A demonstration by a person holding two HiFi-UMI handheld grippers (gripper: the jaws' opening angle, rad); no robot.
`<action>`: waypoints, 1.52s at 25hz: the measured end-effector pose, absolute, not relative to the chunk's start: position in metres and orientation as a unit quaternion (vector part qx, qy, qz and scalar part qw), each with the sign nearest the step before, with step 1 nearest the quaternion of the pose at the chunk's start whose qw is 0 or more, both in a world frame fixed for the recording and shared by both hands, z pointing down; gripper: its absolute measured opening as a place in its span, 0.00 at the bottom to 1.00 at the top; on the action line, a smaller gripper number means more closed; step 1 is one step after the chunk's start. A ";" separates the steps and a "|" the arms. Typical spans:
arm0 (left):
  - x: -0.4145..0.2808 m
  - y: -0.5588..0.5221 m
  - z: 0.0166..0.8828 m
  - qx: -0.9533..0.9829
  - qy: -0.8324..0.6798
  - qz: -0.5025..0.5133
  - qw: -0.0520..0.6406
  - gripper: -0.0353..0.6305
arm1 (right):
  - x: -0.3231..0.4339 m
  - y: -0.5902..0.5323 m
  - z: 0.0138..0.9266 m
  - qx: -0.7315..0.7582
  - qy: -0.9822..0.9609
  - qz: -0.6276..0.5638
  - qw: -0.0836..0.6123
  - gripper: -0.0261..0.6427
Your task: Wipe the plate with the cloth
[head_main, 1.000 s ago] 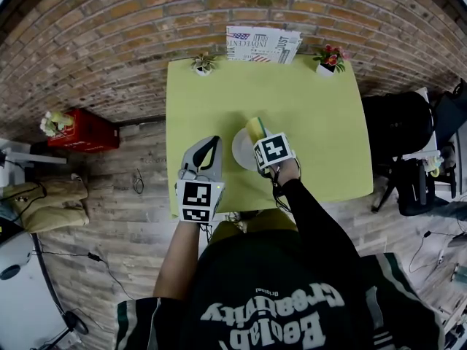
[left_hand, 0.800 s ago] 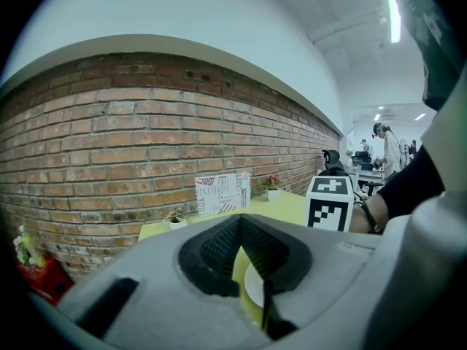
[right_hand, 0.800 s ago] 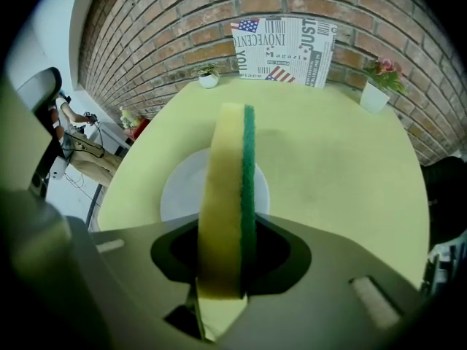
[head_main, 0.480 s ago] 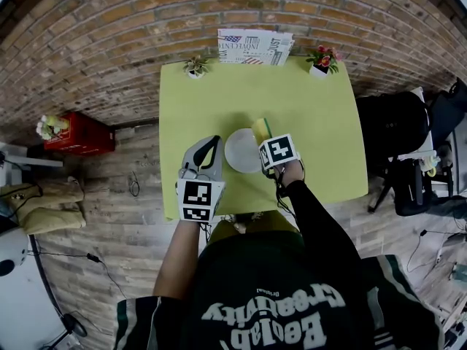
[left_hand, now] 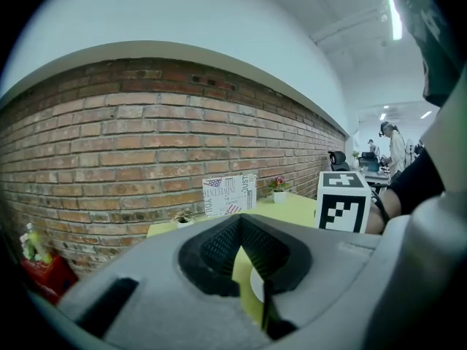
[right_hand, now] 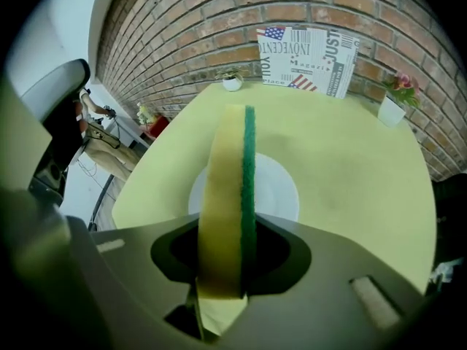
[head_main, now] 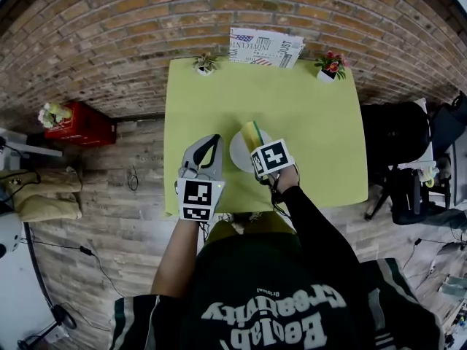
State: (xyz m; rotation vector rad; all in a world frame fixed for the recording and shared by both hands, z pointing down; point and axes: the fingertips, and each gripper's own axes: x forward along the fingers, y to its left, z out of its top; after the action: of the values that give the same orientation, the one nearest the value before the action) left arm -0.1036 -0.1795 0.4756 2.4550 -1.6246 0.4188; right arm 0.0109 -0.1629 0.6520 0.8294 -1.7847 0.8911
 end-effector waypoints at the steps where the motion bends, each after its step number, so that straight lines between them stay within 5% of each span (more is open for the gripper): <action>1: -0.106 -0.178 0.476 0.822 -0.546 0.139 0.084 0.06 | 0.005 -0.159 0.653 0.331 -0.731 0.363 0.473 0.25; 16: -0.136 -0.160 0.475 0.805 -0.570 0.138 0.091 0.06 | -0.034 -0.121 0.668 0.276 -0.734 0.352 0.511 0.25; 38: -0.095 -0.161 0.473 0.822 -0.545 0.140 0.082 0.06 | 0.050 -0.137 0.671 0.355 -0.691 0.387 0.497 0.25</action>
State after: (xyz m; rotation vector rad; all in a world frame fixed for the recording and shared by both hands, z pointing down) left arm -0.0946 -0.1607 0.4725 2.4567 -1.6286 0.4173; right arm 0.0497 -0.1372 0.6707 0.8587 -1.6721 0.9371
